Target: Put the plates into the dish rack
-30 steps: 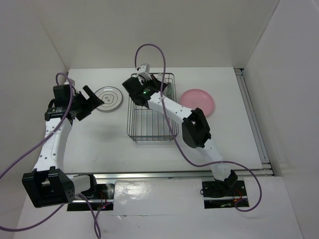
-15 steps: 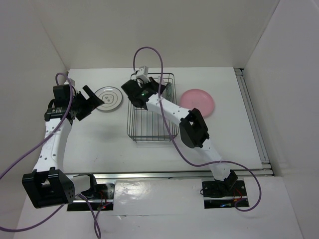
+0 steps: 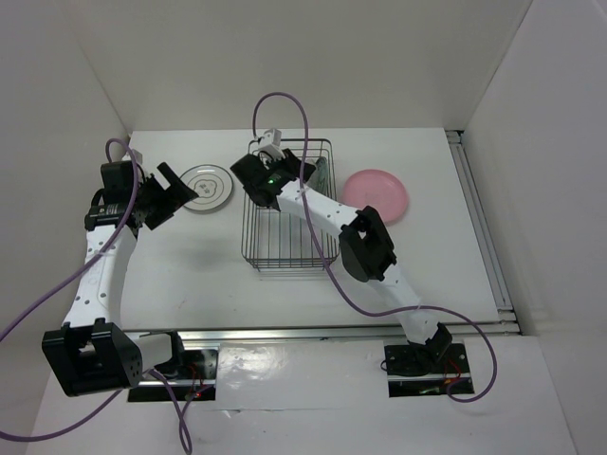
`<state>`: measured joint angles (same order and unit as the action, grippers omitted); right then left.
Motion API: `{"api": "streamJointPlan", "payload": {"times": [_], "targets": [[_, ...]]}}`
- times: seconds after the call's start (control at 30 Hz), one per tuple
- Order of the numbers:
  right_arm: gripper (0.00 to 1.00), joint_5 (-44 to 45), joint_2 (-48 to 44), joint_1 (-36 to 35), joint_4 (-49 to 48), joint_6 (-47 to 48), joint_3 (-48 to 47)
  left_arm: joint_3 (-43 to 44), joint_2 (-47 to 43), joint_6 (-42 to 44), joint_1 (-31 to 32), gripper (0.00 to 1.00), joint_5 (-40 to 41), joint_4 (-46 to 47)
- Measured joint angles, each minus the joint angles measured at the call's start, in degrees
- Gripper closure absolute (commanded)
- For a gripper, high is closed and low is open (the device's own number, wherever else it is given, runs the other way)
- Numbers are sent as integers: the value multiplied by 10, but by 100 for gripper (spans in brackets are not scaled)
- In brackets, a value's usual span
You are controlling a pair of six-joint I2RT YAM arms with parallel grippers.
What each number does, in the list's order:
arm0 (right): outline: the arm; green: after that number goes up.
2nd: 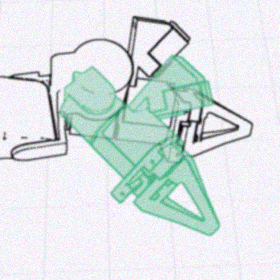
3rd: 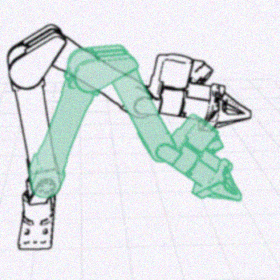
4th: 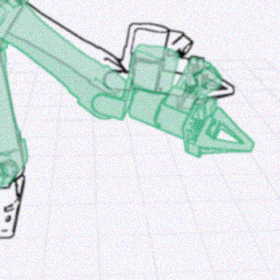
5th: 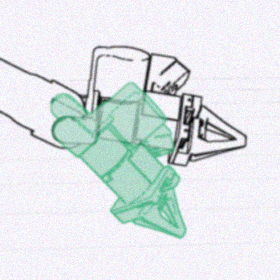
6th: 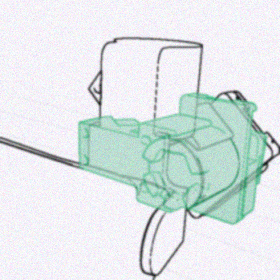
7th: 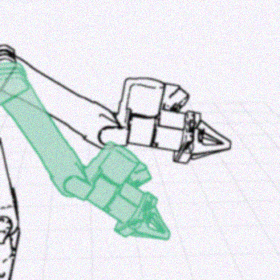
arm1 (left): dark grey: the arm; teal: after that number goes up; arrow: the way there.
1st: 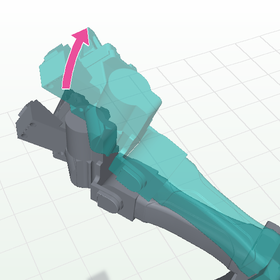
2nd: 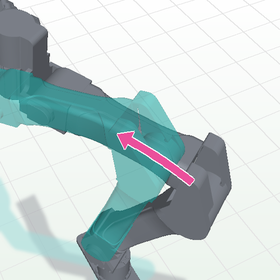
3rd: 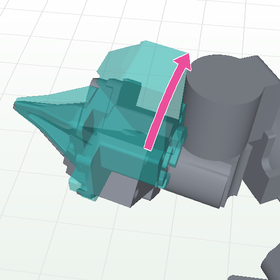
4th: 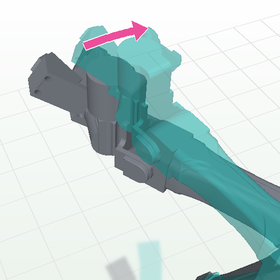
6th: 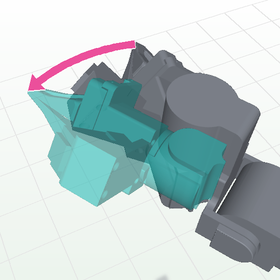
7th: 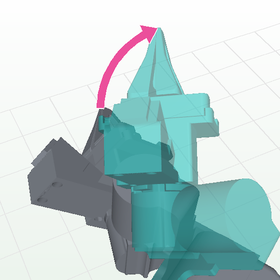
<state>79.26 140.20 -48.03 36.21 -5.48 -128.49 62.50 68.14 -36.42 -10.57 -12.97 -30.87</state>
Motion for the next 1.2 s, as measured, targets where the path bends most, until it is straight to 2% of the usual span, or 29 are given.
{"api": "streamJointPlan", "payload": {"times": [0.3, 0.4, 0.57, 0.6, 0.63, 0.77, 0.83, 0.87, 0.93, 1.07, 1.2], "targets": [[74, -23, 2, 3, -3, 3, -9, 0, 0, 0, 0, 0, 0, 0], [70, -55, 2, 3, -7, 7, -13, 0, 0, 0, 0, 0, 0, 0], [44, -171, -33, 10, -4, 0, 0, 0, 0, 0, 0, 0, 1, 0], [40, -208, -59, 15, -10, -5, 20, 0, 0, 0, 0, 0, 1, 0], [32, -247, -96, 21, -17, -10, 58, 0, 0, 0, 0, 0, 2, 0], [17, -385, -296, 78, -40, -21, 196, 0, 4, 0, 0, 0, 7, 1], [12, -432, -381, 110, -49, -23, 209, 0, 11, 0, 0, 0, 11, 1], [6, -454, -419, 121, -59, -25, 210, 0, 17, 0, 0, 0, 13, 1], [6, -494, -485, 133, -84, -26, 217, 3, 36, -3, 0, 0, 16, 0], [2, -588, -605, 143, -132, -42, 307, 19, 87, -29, 0, 0, 25, -2], [2, -671, -649, 158, -154, -57, 396, 40, 142, -68, -5, 0, 40, -6]]}}
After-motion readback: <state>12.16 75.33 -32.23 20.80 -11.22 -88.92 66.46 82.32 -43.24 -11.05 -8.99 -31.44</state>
